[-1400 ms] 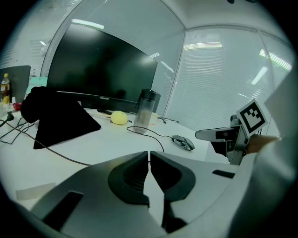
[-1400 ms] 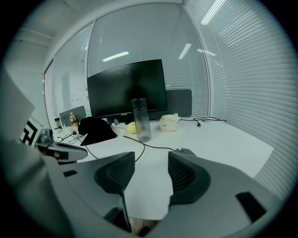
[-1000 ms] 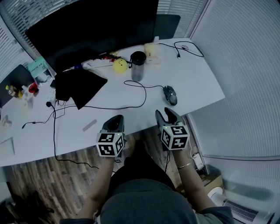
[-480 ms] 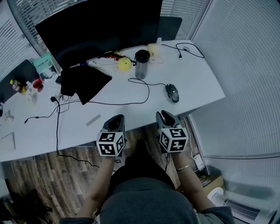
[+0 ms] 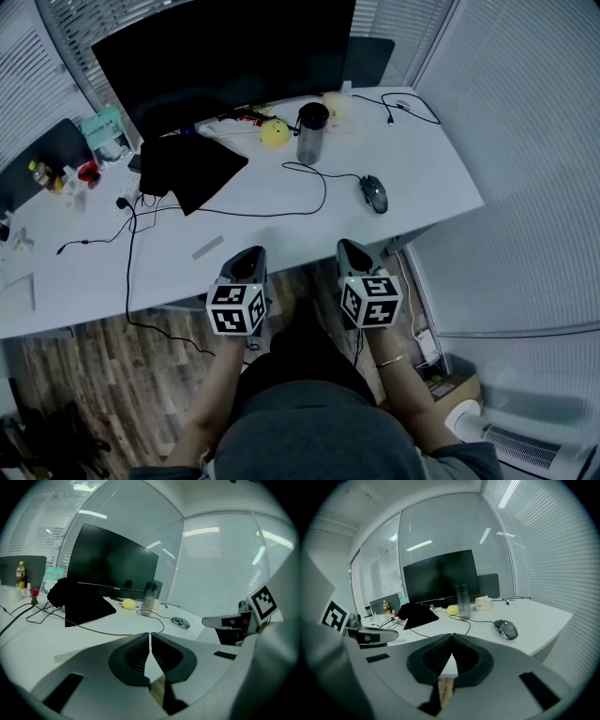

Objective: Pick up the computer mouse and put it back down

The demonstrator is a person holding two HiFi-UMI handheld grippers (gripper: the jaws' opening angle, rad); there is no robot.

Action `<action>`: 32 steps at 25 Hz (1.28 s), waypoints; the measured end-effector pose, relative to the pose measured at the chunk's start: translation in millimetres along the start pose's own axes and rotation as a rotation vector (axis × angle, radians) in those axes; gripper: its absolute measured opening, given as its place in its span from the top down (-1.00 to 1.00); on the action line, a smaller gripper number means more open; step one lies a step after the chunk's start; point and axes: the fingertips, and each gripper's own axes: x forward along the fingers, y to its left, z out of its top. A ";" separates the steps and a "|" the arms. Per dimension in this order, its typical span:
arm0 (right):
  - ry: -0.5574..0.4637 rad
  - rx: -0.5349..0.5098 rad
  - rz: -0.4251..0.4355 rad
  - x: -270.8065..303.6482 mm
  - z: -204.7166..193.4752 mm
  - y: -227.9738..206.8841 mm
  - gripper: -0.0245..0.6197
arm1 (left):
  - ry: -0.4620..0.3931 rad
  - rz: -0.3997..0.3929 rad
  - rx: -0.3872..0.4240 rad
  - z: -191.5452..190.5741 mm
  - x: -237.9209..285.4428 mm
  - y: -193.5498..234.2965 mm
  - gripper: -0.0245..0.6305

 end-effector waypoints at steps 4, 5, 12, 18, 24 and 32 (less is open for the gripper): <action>0.003 0.002 0.000 -3.8 -3.3 6.7 0.90 | -0.004 0.006 -0.005 -3.0 -9.4 4.0 0.83; 0.003 0.004 0.001 -5.0 -4.3 8.4 0.90 | -0.005 0.007 -0.006 -3.7 -11.9 4.5 0.83; 0.000 0.054 -0.002 -14.5 -14.3 15.9 0.91 | -0.018 0.008 -0.008 -7.4 -28.0 6.9 0.83; 0.029 0.067 -0.031 -24.1 -24.8 18.9 0.92 | -0.022 0.009 -0.016 -12.1 -40.5 10.8 0.83; 0.039 0.076 -0.048 -30.7 -30.9 20.9 0.92 | -0.015 0.003 -0.016 -18.6 -46.8 10.2 0.83; 0.044 0.082 -0.046 -35.7 -35.3 28.9 0.92 | -0.019 0.002 -0.015 -20.3 -54.4 11.7 0.83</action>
